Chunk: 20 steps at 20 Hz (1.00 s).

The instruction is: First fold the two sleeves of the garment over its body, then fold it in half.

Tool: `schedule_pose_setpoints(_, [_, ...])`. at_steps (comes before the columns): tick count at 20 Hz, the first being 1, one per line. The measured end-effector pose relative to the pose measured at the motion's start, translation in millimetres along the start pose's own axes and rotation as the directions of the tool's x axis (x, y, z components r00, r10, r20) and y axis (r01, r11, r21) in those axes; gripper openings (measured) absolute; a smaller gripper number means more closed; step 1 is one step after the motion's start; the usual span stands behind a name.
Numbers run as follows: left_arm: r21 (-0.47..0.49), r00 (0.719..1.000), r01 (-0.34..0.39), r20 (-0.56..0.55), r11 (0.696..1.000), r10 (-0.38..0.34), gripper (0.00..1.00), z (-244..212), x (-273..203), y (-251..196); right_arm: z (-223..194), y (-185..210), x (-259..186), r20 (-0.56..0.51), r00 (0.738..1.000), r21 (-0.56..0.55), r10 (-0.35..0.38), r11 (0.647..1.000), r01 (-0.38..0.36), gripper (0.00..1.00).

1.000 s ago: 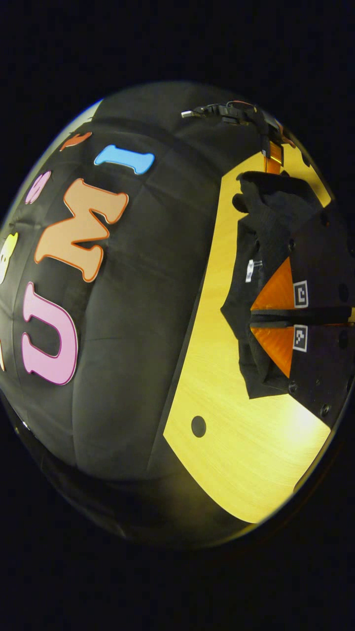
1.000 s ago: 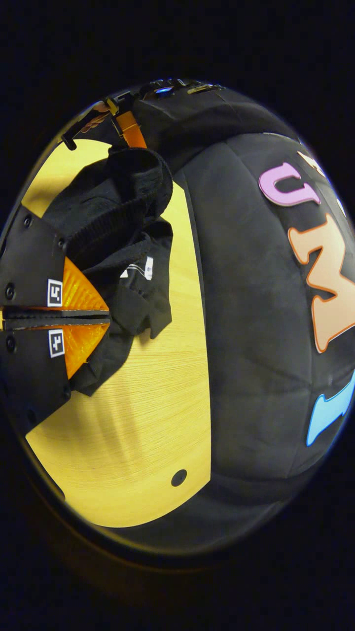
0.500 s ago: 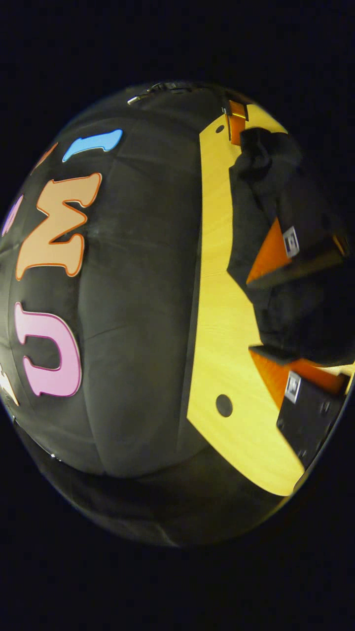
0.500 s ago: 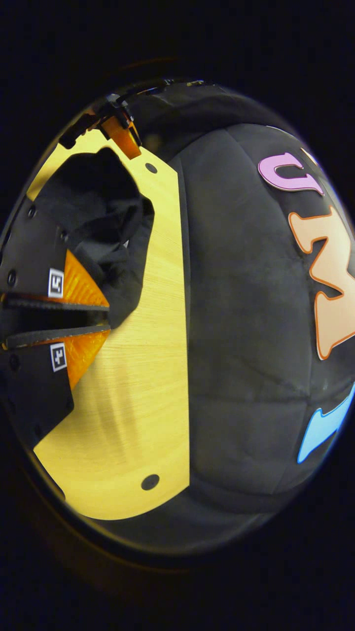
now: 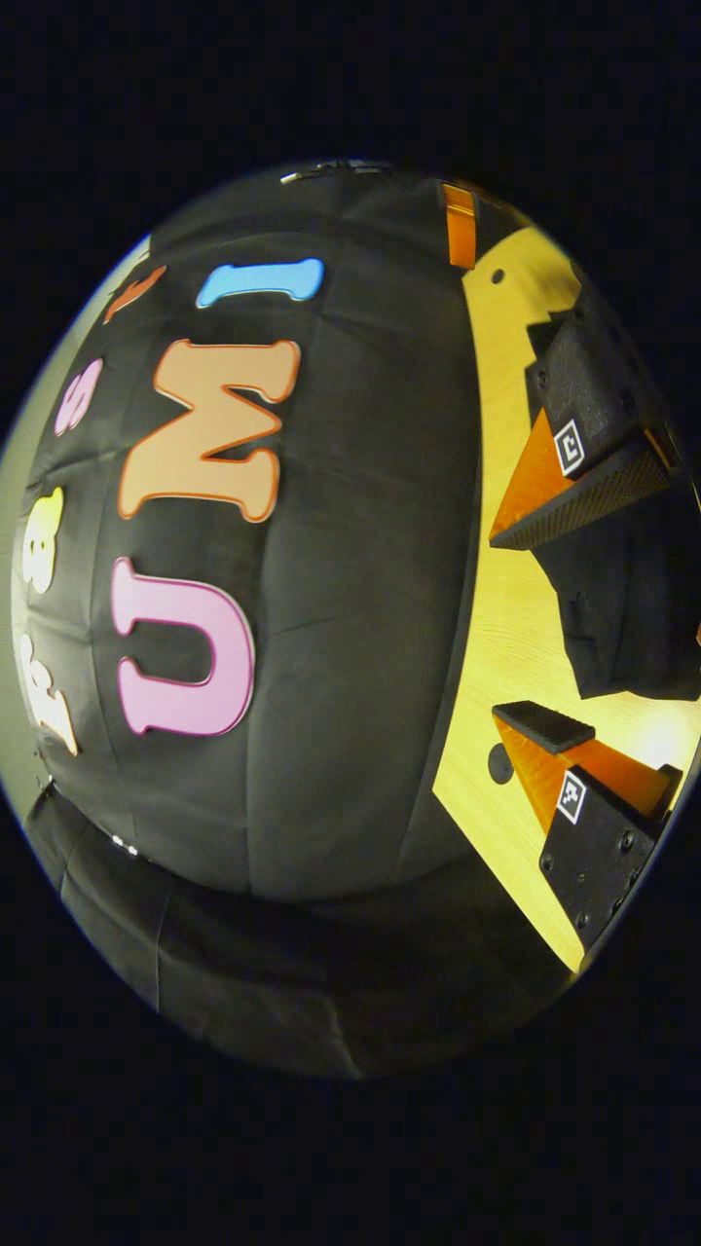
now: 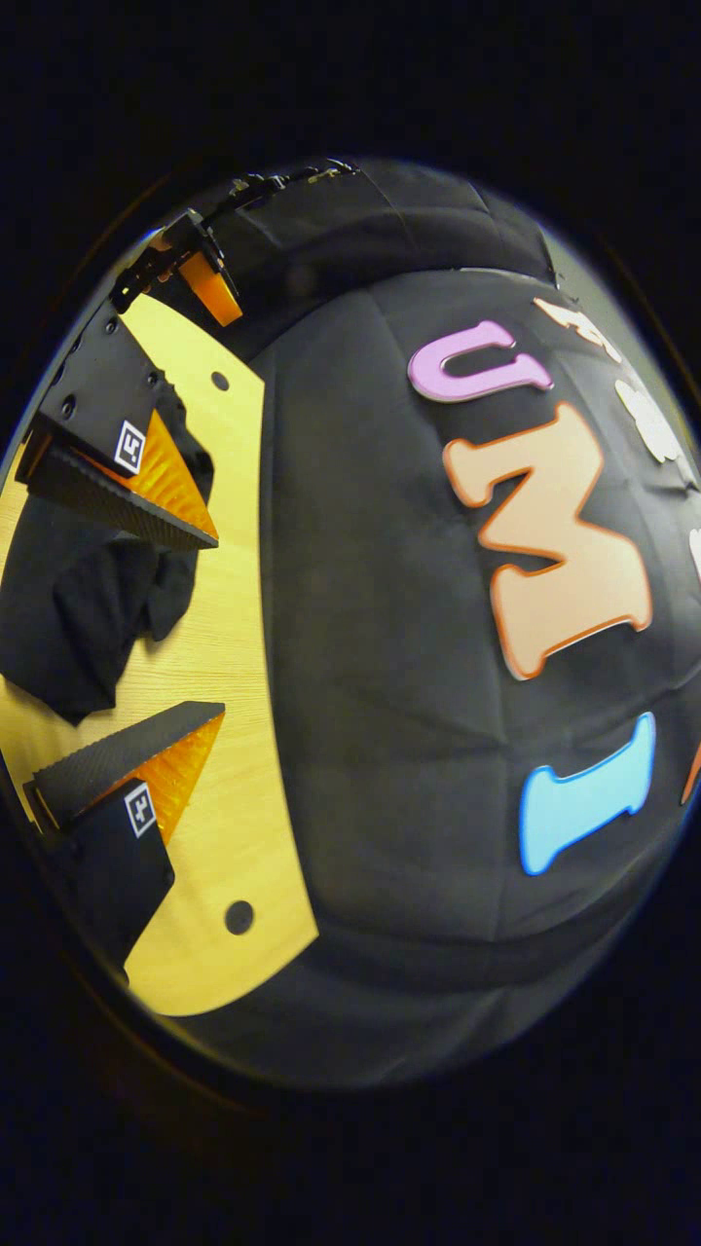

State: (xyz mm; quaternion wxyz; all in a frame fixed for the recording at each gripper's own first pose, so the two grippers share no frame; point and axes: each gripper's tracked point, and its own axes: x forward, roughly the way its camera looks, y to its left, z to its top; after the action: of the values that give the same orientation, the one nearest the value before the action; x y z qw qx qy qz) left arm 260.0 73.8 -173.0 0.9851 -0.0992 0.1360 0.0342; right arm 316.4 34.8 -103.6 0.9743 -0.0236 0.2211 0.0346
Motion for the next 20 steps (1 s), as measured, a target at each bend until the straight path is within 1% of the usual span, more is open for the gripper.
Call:
schedule_pose_setpoints(2, [0.001, 0.998, 0.013, 0.068, 1.000, -0.013, 0.93, 32, -22, -4, 21, 15, -35, 0.082, 0.996, -0.047, 0.028, 0.999, -0.024, 0.98])
schedule_pose_setpoints(4, [0.040, 0.987, 0.036, 0.154, 0.999, -0.042, 0.93, 68, -49, -13, 42, 29, -76, 0.170, 0.984, -0.100, 0.048, 0.994, -0.031, 0.98])
schedule_pose_setpoints(7, [0.101, 0.955, 0.089, 0.272, 0.991, -0.114, 0.93, 121, -99, -39, 61, 56, -146, 0.287, 0.955, -0.149, 0.075, 0.988, -0.033, 0.98])
schedule_pose_setpoints(8, [0.111, 0.946, 0.099, 0.296, 0.989, -0.128, 0.92, 131, -116, -45, 61, 65, -169, 0.320, 0.944, -0.157, 0.080, 0.987, -0.030, 0.95])
schedule_pose_setpoints(9, [0.112, 0.941, 0.106, 0.309, 0.988, -0.136, 0.92, 135, -132, -49, 59, 70, -192, 0.355, 0.931, -0.165, 0.081, 0.986, -0.023, 0.95])
schedule_pose_setpoints(10, [0.109, 0.940, 0.115, 0.309, 0.987, -0.144, 0.92, 136, -146, -56, 56, 74, -216, 0.397, 0.915, -0.168, 0.072, 0.986, -0.005, 0.98])
schedule_pose_setpoints(11, [0.108, 0.943, 0.130, 0.294, 0.986, -0.156, 0.92, 132, -162, -63, 50, 79, -237, 0.426, 0.902, -0.171, 0.062, 0.985, 0.013, 0.98])
schedule_pose_setpoints(12, [0.114, 0.945, 0.147, 0.278, 0.983, -0.174, 0.92, 127, -176, -70, 39, 82, -258, 0.441, 0.897, -0.162, 0.043, 0.986, 0.032, 0.94])
schedule_pose_setpoints(13, [0.119, 0.947, 0.157, 0.264, 0.980, -0.184, 0.92, 120, -188, -76, 27, 85, -273, 0.445, 0.895, -0.138, 0.026, 0.990, 0.039, 0.97])
schedule_pose_setpoints(14, [0.125, 0.946, 0.166, 0.260, 0.978, -0.194, 0.92, 114, -201, -78, 12, 88, -286, 0.445, 0.895, -0.111, 0.023, 0.993, 0.030, 0.97])
schedule_pose_setpoints(15, [0.133, 0.947, 0.171, 0.253, 0.976, -0.200, 0.92, 106, -212, -79, -5, 89, -299, 0.436, 0.900, -0.090, 0.016, 0.996, 0.026, 0.97])
schedule_pose_setpoints(16, [0.142, 0.950, 0.176, 0.236, 0.974, -0.206, 0.92, 94, -223, -81, -24, 85, -307, 0.414, 0.910, -0.071, -0.009, 0.997, 0.042, 0.97])
schedule_pose_setpoints(17, [0.154, 0.952, 0.189, 0.211, 0.970, -0.220, 0.92, 80, -232, -84, -46, 77, -315, 0.387, 0.921, -0.052, -0.040, 0.997, 0.065, 1.00])
schedule_pose_setpoints(18, [0.165, 0.958, 0.199, 0.177, 0.966, -0.227, 0.93, 66, -241, -87, -63, 70, -320, 0.365, 0.928, -0.026, -0.073, 0.996, 0.089, 0.94])
schedule_pose_setpoints(19, [0.158, 0.963, 0.203, 0.145, 0.966, -0.226, 0.92, 49, -248, -85, -75, 67, -323, 0.342, 0.935, 0.014, -0.097, 0.995, 0.098, 0.94])
schedule_pose_setpoints(20, [0.134, 0.964, 0.224, 0.113, 0.965, -0.239, 0.93, 36, -255, -87, -87, 66, -326, 0.323, 0.941, 0.065, -0.104, 0.994, 0.087, 0.94])
